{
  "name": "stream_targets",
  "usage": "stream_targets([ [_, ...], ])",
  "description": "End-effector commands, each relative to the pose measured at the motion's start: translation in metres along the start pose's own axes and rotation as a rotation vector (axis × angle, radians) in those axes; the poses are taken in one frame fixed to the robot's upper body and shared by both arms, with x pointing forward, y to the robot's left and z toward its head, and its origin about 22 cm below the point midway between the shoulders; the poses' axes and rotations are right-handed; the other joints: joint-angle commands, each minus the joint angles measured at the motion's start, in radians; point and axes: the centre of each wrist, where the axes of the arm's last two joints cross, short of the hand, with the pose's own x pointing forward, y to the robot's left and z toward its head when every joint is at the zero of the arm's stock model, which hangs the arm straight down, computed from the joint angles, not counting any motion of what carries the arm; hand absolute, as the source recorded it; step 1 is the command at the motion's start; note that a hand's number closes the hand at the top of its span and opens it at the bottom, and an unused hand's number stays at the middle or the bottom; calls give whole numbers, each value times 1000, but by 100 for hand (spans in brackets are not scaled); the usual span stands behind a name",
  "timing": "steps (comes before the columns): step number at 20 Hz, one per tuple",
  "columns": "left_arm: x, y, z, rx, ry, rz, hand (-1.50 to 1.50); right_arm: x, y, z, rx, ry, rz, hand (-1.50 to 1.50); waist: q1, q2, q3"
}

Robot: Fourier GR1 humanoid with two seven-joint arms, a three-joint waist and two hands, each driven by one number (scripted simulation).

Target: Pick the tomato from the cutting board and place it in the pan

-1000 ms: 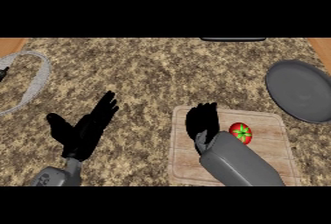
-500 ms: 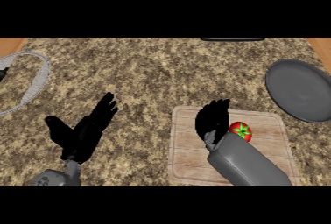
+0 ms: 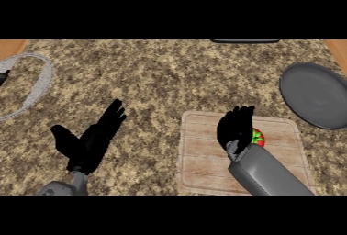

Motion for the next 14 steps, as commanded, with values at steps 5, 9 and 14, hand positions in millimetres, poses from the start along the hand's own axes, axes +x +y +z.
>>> stream_targets([
  [5, -4, 6, -7, -20, -12, -4, 0, -12, 19, -2, -63, 16, 4, 150, 0, 1, 0],
  [9, -2, -1, 11, -2, -6, -8, 0, -13, 12, -23, -121, -9, 126, 150, 14, 2, 0],
  [14, 21, 26, -27, -6, 0, 13, 0, -4, 24, -14, -161, -12, 160, 150, -2, 2, 0],
])
